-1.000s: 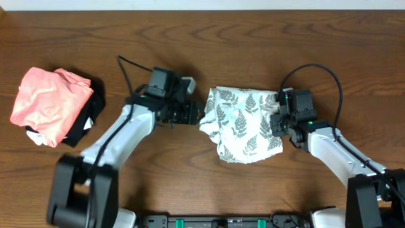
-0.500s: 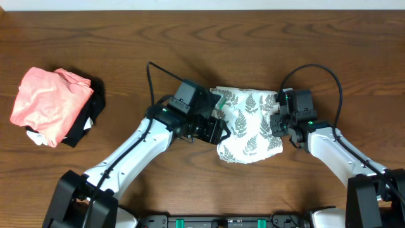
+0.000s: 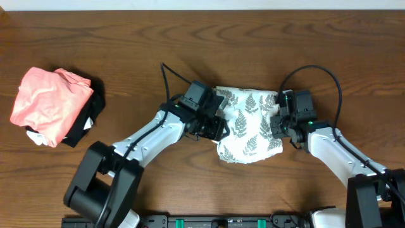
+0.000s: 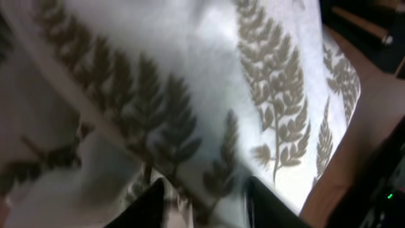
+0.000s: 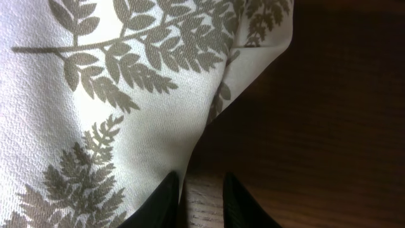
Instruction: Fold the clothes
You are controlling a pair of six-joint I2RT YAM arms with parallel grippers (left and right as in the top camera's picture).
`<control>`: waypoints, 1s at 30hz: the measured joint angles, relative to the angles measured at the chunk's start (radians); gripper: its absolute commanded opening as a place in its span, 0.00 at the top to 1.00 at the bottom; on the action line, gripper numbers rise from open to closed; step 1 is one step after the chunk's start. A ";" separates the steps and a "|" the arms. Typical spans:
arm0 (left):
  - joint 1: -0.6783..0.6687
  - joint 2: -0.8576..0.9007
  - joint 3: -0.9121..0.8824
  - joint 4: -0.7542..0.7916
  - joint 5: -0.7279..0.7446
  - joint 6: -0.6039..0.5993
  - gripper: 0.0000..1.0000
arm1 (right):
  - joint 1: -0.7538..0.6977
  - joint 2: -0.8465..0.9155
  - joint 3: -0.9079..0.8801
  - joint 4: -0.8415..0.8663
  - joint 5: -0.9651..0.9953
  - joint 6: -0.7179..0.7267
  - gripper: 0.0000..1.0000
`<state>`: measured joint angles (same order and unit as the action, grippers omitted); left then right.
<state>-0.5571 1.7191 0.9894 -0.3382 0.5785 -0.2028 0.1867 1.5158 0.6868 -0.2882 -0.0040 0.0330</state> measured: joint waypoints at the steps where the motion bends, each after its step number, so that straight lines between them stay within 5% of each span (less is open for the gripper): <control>1: 0.000 0.000 0.000 0.005 0.002 0.002 0.94 | 0.000 0.000 0.000 0.000 0.000 0.000 0.78; 15: 0.135 -0.172 0.000 0.005 0.012 -0.003 0.94 | 0.000 0.000 0.000 0.000 0.000 0.000 0.79; 19: 0.156 -0.194 0.000 0.005 -0.113 -0.003 0.94 | 0.000 0.000 0.000 0.000 0.000 0.000 0.79; 30: 0.159 0.093 -0.002 0.035 -0.346 -0.002 0.94 | 0.000 0.000 0.000 -0.032 0.000 0.000 0.79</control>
<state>-0.3985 1.8126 0.9878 -0.3027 0.2321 -0.2050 0.1867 1.5158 0.6868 -0.3202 -0.0040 0.0326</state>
